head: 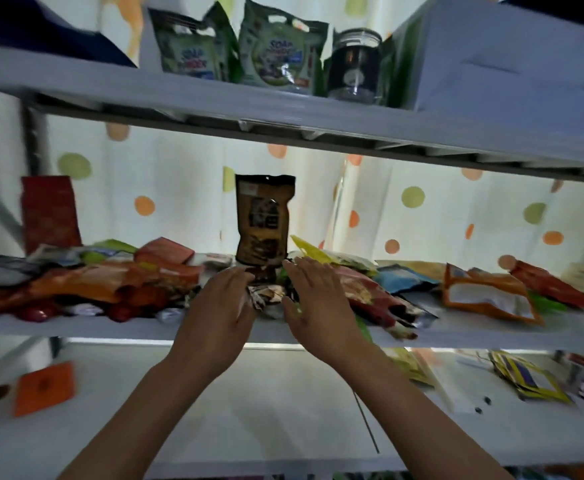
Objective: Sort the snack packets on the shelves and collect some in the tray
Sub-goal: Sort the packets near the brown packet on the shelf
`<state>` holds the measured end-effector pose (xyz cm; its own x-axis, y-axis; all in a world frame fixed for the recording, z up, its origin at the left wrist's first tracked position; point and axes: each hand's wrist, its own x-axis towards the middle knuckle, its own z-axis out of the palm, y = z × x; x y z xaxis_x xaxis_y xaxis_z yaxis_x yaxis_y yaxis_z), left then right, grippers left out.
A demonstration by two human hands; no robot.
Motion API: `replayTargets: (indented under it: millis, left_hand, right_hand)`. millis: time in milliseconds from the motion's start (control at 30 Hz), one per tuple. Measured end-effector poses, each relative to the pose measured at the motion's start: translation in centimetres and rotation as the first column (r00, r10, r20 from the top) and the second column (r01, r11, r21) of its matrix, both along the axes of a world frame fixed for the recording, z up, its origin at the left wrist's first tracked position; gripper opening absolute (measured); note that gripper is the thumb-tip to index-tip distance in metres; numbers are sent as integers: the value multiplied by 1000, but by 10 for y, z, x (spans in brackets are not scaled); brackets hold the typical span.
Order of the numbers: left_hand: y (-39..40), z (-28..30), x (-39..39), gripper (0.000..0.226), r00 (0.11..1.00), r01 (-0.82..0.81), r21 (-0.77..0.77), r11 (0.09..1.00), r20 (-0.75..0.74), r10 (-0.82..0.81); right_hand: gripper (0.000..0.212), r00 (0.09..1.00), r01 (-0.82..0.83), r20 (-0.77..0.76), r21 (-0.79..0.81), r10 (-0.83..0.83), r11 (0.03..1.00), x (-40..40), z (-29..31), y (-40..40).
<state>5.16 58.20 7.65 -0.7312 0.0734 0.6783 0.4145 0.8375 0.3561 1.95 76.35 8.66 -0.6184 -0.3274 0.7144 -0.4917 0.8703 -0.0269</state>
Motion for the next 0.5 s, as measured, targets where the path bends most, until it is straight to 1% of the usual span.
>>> replayTargets:
  millis: [67,233,367,500]
  left_hand:
    - [-13,0,-13,49,998,-39,11,999,46,38]
    - [-23,4,-42,44,992,-76,53,996,105,70]
    - [-19,11,-67,43,988,-100,16,995,119,97]
    - [-28,25,-96,41,982,-140,-36,990,122,143]
  right_hand:
    - [56,999,-15,30,24,14,1000,-14,5,-3]
    - [59,986,-69,157,61,59,996,-57,24,-2]
    - [58,977,-106,194,100,85,989,-100,32,-8]
    - [59,947,-157,305,148,106,976,-144,38,-17]
